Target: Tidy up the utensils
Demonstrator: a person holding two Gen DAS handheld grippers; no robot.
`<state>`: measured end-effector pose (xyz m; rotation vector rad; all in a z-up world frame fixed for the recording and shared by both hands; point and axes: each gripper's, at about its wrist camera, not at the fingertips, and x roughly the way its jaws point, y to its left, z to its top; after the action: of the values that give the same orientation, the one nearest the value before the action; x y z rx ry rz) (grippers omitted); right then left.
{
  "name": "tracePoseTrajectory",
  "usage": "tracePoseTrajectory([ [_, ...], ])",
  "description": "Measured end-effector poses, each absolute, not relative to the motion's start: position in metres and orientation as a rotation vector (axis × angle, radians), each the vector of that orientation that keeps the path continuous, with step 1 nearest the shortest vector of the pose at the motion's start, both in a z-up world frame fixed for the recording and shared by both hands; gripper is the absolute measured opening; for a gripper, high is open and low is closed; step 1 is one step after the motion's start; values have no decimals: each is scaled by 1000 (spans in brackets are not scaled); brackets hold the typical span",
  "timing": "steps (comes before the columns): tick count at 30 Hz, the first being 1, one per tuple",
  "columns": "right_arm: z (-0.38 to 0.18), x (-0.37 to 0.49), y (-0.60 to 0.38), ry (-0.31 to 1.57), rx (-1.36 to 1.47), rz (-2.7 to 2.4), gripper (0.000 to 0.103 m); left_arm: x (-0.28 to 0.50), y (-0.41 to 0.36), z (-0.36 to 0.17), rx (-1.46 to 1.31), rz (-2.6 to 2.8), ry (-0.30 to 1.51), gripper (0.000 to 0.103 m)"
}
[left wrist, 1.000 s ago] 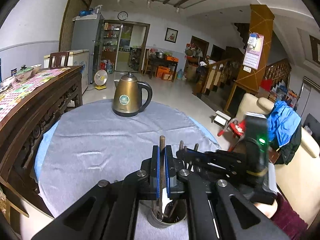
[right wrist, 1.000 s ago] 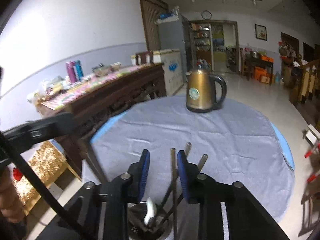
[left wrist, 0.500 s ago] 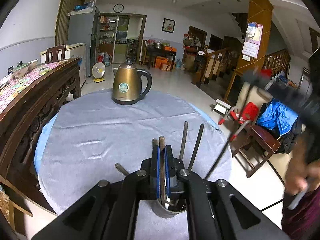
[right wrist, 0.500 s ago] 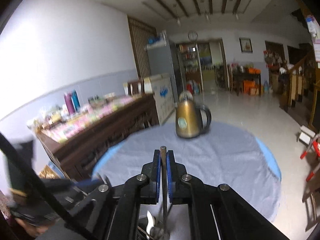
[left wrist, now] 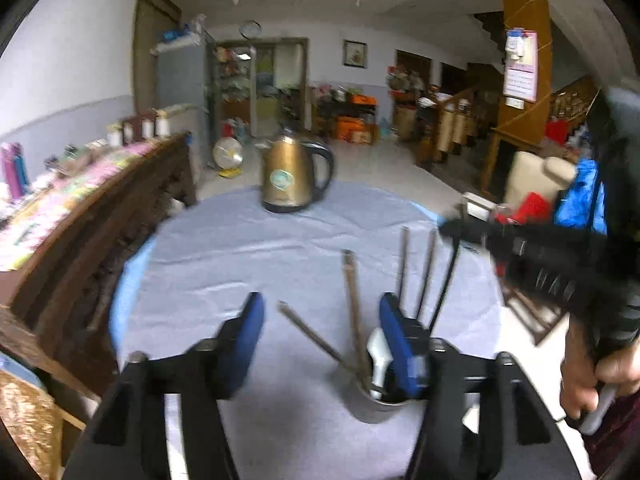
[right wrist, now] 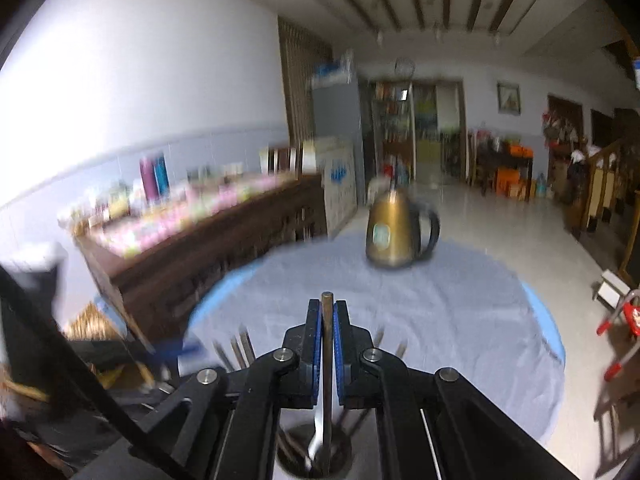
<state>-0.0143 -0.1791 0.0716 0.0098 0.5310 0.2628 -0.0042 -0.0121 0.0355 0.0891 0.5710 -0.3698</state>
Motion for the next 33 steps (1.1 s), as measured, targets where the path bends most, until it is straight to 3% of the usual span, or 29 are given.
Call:
tracePoseTrajectory([
  [3, 49, -7, -184, 632, 30, 263, 9, -10, -11, 39, 130, -287, 533, 72],
  [5, 41, -10, -192, 664, 60, 275, 23, -11, -10, 39, 144, -245, 518, 75],
  [7, 40, -18, -203, 652, 116, 281, 44, -13, -9, 40, 163, -196, 505, 77],
  [9, 41, -29, -213, 616, 158, 273, 54, -15, -9, 40, 186, -145, 487, 80],
  [22, 58, -72, -202, 566, 167, 225, 71, -34, 8, 58, 174, -29, 430, 94],
  [33, 53, -86, -184, 581, 133, 170, 72, -39, 25, 58, 146, 39, 431, 100],
])
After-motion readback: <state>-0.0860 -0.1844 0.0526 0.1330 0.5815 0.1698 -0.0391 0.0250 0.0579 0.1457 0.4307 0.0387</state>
